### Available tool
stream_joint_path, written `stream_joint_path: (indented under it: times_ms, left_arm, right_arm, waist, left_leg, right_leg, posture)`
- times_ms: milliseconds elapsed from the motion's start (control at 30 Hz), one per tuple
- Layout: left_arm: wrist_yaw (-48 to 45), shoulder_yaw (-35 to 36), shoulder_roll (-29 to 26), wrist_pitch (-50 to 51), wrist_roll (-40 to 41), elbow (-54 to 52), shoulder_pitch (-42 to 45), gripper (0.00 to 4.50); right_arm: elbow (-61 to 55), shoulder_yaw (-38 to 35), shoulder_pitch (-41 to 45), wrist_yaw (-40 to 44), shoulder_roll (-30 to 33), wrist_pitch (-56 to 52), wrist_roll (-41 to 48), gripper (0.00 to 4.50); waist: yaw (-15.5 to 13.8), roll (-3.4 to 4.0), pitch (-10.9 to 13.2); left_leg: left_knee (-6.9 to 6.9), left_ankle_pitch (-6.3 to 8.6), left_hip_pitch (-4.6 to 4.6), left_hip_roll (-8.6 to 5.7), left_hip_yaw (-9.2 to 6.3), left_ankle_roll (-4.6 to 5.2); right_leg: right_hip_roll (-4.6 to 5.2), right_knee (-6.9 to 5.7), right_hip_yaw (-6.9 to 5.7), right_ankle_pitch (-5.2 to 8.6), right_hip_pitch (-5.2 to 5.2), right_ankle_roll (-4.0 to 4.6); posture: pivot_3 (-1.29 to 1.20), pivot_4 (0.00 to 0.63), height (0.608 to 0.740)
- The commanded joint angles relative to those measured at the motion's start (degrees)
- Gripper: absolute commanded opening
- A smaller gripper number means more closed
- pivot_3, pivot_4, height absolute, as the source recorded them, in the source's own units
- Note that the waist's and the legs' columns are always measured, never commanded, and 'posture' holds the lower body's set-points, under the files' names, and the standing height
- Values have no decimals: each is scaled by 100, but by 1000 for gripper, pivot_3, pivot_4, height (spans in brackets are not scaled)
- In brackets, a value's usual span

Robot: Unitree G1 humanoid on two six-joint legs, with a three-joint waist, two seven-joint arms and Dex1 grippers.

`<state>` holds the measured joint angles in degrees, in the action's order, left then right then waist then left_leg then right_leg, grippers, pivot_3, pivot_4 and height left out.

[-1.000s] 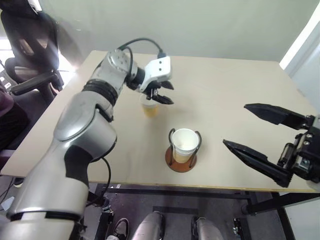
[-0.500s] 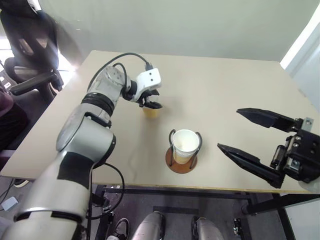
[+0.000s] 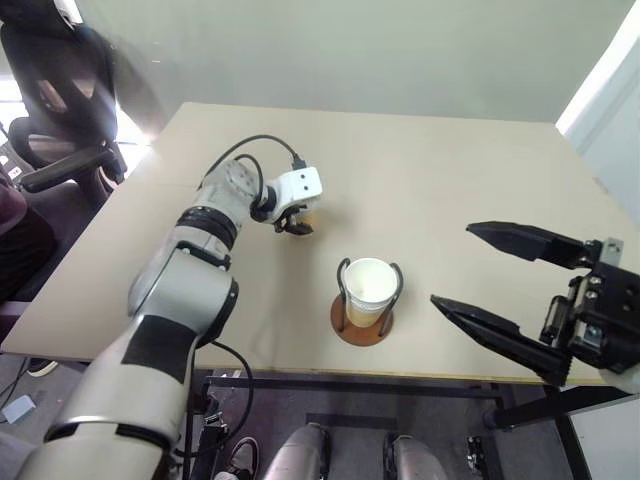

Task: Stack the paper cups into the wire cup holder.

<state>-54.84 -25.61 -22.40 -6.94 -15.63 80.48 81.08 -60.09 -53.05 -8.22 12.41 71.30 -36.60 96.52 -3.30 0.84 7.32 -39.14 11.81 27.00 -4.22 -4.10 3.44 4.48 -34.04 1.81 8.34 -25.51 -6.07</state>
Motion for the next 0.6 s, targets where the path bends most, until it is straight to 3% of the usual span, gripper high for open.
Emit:
stream_joint_path:
  times_ms: [33,100,333,467,600]
  left_arm:
    - [292,6,94,-134,-421,-87,-31,2801]
    - [344,64,152,-181,-543,-89,-40,2435]
    - [378,186,187,-355,-837,-93,98,41]
    - [-575,351,2,-690,-764,-135,520,41]
    - [-3000,803,-197,-1042,-269,-214,1078,41]
  right_arm:
    - [13,-287,20,-154,120,9,252,3833]
    - [10,-348,16,-219,161,-18,363,3833]
    - [9,-505,-2,-319,182,-117,555,3833]
    - [50,-579,0,-201,124,-195,425,3833]
    - [71,-790,-90,-5,17,-337,396,3833]
  waist:
    - [0,0,0]
    - [-1,0,0]
    - [-6,0,0]
    - [-5,-4,3]
    - [-2,-6,3]
  left_leg:
    - [0,0,-1,-1,1,0]
    - [-1,0,0,0,0,0]
    - [-1,16,-7,-3,-1,-28]
    - [-1,18,-1,-3,-1,-9]
    - [0,31,9,-2,-7,19]
  right_leg:
    - [-2,0,-1,0,0,1]
    - [2,-1,1,-2,0,0]
    - [0,0,-1,-8,10,-10]
    - [0,2,1,-11,0,-32]
    - [-2,5,2,-8,-8,-31]
  posture:
    - [0,150,740]
    - [0,150,740]
    - [0,150,740]
    - [0,150,740]
    - [0,150,740]
